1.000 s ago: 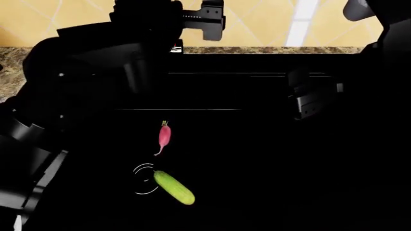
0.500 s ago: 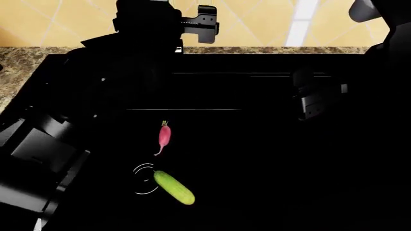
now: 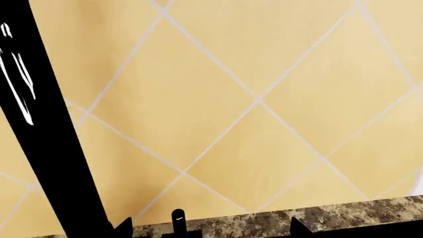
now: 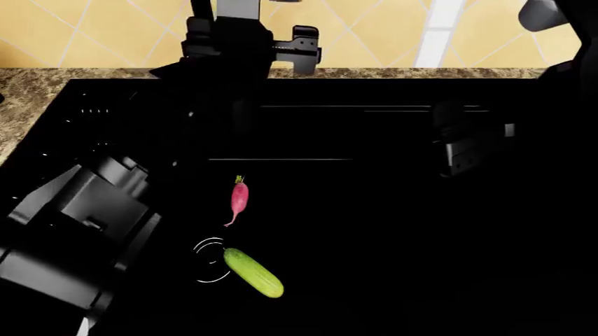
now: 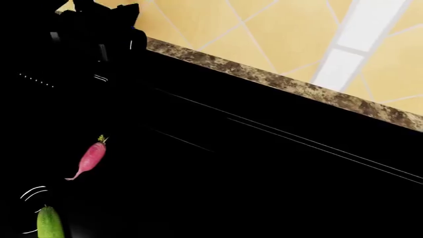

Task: Pick up the fruits and vegetables and place them in the sink. Turn on the sink faucet to wash them. Then turn the sink off and put them in the tray.

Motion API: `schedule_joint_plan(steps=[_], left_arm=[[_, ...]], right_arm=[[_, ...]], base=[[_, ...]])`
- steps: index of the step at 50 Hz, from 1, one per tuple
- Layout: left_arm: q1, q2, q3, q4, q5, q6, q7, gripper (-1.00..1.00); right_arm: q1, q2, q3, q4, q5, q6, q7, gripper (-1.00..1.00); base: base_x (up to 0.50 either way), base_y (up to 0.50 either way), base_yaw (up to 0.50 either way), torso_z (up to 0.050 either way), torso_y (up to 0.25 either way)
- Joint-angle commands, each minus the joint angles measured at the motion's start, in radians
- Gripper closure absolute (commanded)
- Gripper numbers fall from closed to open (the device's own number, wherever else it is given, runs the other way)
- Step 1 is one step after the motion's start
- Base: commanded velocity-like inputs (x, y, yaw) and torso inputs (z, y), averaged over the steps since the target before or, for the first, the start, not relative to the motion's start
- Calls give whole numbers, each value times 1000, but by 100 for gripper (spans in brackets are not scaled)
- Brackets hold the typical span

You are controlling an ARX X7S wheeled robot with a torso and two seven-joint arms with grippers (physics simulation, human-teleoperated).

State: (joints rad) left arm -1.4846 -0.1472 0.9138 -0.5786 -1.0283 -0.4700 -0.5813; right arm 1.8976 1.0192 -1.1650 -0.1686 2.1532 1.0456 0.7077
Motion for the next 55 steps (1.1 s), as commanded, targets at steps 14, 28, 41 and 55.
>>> schedule_joint_plan(steps=[14,28,41,55], left_arm=[[-48,145,55,-364,65,133,146,-100],[-121,147,434,-479,-305,288,142,-100],[-157,146,527,-510,-407,320,128,-100],[-180,147,581,-512,-442,341,119,-100]], right_arm=[[2,21,9,0,-10,16,-10,-100],[0,33,15,-8,-8,17,-9,-100],[1,34,17,-9,0,20,1,-100],[6,35,19,-6,-4,29,6,-100]], base=[[0,0,0,0,0],[0,0,0,0,0],[0,0,0,0,-154],[0,0,0,0,0]])
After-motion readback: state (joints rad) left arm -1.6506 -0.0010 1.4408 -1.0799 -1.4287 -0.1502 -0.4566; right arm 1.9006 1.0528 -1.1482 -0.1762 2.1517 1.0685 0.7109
